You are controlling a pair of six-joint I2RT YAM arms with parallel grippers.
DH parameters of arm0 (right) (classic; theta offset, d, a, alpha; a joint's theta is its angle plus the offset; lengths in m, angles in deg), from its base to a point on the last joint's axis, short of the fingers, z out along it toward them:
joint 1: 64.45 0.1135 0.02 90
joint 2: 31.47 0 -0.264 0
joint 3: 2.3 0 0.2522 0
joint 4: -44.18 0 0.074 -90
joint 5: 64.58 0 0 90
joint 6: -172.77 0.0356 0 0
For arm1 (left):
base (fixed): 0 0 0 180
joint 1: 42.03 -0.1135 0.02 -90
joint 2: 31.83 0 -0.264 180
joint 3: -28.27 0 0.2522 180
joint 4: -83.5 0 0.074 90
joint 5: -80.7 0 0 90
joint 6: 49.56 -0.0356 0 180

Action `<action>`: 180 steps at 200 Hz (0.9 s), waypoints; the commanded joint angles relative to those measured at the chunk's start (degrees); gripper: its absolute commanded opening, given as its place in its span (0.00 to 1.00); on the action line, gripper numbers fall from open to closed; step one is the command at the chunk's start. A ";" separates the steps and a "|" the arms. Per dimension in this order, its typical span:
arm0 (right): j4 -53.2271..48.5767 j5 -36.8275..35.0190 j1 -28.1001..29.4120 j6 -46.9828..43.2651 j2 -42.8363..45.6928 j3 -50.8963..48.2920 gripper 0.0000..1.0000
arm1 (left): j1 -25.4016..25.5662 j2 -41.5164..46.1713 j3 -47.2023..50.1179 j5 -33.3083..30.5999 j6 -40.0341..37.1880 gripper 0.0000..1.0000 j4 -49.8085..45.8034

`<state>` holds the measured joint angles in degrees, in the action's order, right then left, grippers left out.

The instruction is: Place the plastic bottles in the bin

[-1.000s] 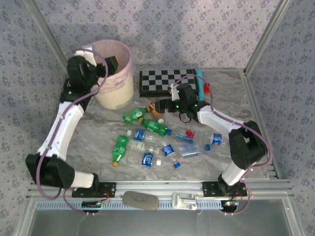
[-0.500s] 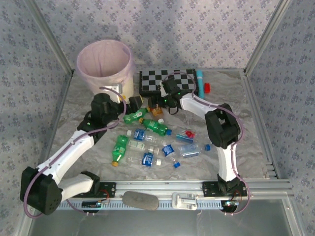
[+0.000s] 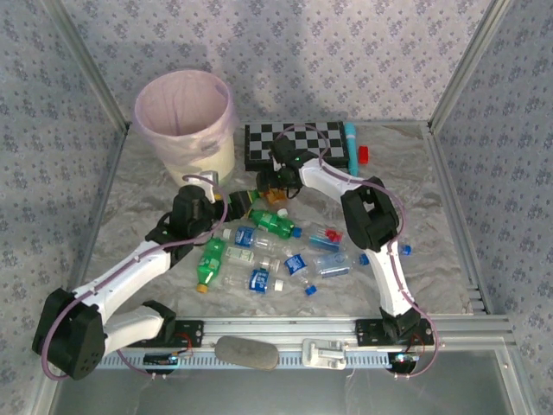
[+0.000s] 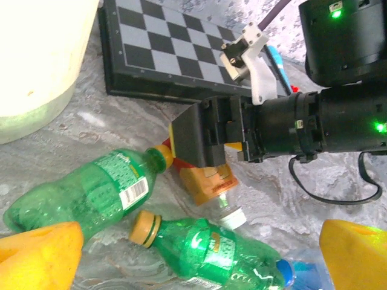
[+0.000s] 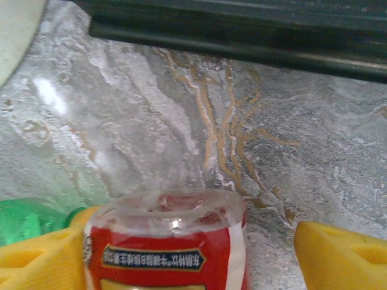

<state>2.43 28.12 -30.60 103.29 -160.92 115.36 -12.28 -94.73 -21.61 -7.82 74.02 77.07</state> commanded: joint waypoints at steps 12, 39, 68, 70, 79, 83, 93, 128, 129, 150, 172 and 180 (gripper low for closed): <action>-6.16 -3.61 -0.05 -0.39 -3.03 4.56 0.84 | 0.20 0.35 -0.18 -2.27 0.86 1.00 1.54; -7.85 -4.43 -0.08 -0.39 -3.97 5.72 0.82 | 0.21 -0.48 -0.27 -2.21 0.87 1.00 1.45; -7.34 -3.85 -0.29 0.01 -3.82 5.62 0.71 | 0.16 -1.74 -0.79 -1.92 0.87 1.00 1.28; -7.30 -3.78 -0.32 0.04 -3.80 5.64 0.70 | 0.18 -1.85 -0.86 -1.89 0.94 1.00 1.28; -7.12 -3.35 -0.44 0.18 -3.42 5.41 0.67 | 0.21 -2.18 -1.01 -1.67 1.04 1.00 1.36; -6.93 -3.04 -0.45 0.27 -3.13 5.16 0.66 | 0.21 -2.30 -1.13 -1.53 1.05 1.00 1.43; -6.73 -1.82 -0.64 0.48 -2.20 4.39 0.63 | 0.21 -2.62 -1.19 -1.32 1.13 1.00 1.75; 0.20 2.98 -2.52 1.70 4.17 -0.62 0.58 | 0.20 -4.38 -1.32 1.52 1.83 1.00 4.02; 0.38 3.13 -2.58 1.80 4.36 -0.80 0.58 | 0.16 -4.41 -1.32 1.74 1.84 1.00 4.14; 5.24 6.90 -4.36 3.98 9.49 -5.49 0.57 | 0.25 -6.06 -1.33 5.77 2.84 1.00 7.39; 10.94 12.63 -6.32 6.94 13.78 -10.24 0.57 | 0.56 -8.40 -2.11 10.06 3.63 1.00 10.65; 12.83 14.64 -6.96 7.94 15.11 -11.86 0.57 | 0.79 -9.30 -2.51 11.46 3.77 1.00 11.78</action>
<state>7.20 35.09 -35.71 106.98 -151.83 107.18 -12.23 -101.87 -21.54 -2.75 76.38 82.62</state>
